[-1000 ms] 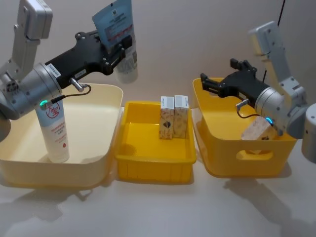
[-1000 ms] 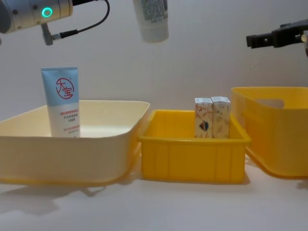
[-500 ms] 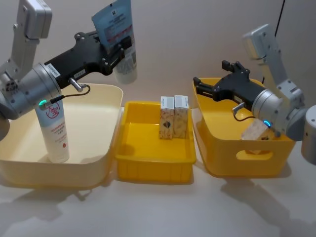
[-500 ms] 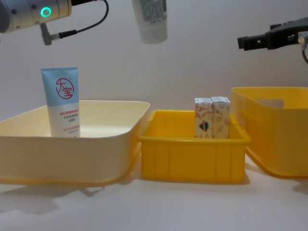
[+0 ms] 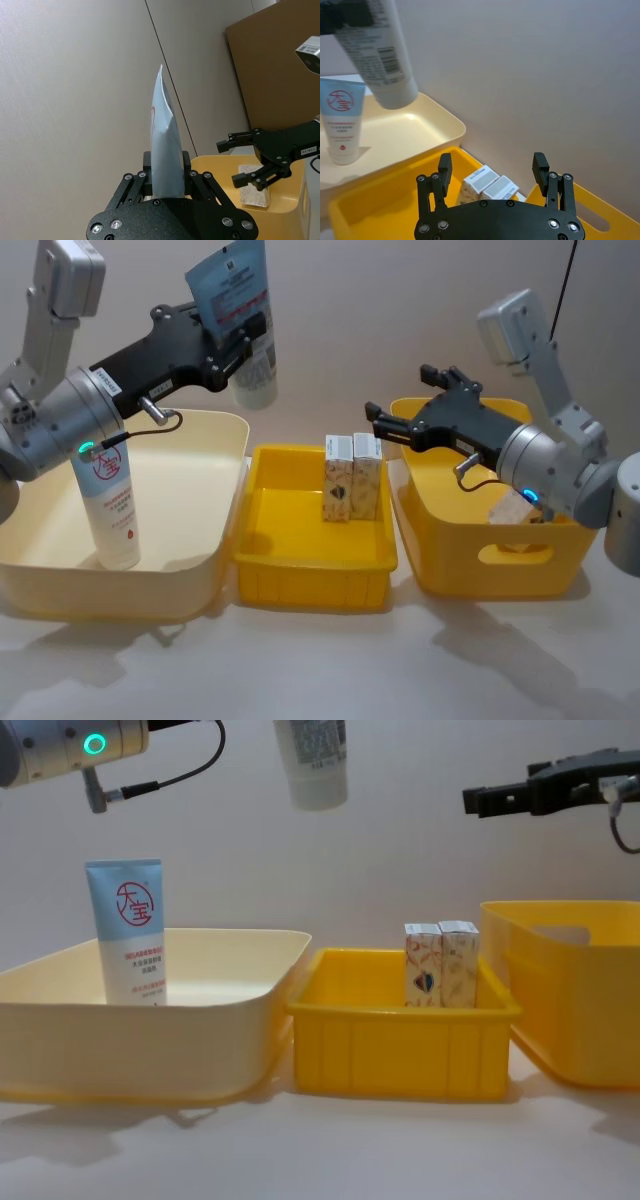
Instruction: Bimanual collaborative sorting of washing and personal care products
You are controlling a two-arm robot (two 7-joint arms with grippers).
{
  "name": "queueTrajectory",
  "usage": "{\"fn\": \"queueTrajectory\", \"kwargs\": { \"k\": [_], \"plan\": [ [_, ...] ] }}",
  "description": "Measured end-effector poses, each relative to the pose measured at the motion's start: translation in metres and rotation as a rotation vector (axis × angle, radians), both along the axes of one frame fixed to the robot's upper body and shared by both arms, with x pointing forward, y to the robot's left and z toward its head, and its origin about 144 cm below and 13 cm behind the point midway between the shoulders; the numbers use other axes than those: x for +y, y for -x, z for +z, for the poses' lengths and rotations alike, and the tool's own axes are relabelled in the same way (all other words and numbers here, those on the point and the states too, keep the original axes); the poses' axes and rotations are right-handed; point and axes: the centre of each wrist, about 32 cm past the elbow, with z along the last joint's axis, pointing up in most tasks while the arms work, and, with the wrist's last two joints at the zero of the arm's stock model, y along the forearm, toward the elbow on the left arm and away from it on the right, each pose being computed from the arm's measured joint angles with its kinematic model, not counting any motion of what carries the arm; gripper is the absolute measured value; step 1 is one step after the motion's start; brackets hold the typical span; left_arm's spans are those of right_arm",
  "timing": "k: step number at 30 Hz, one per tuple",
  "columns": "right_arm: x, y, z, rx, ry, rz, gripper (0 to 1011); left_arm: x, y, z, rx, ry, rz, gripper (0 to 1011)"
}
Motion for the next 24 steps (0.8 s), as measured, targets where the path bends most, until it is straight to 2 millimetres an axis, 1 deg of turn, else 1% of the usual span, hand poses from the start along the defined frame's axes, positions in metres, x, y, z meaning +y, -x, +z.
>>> {"fn": "queueTrajectory", "kwargs": {
  "k": [7, 13, 20, 24],
  "plan": [
    [0.001, 0.000, 0.003, 0.004, -0.003, 0.088, 1001, 0.000, 0.000, 0.000, 0.000, 0.000, 0.000, 292],
    [0.003, 0.000, 0.000, -0.015, -0.003, 0.109, 1001, 0.000, 0.000, 0.000, 0.001, 0.000, 0.000, 292],
    [0.012, 0.003, -0.008, -0.058, -0.001, 0.106, 1001, 0.000, 0.000, 0.000, 0.001, 0.000, 0.000, 292],
    [0.021, 0.004, -0.012, -0.102, 0.001, 0.124, 1001, 0.000, 0.000, 0.000, 0.001, 0.000, 0.000, 292]
  ]
}}
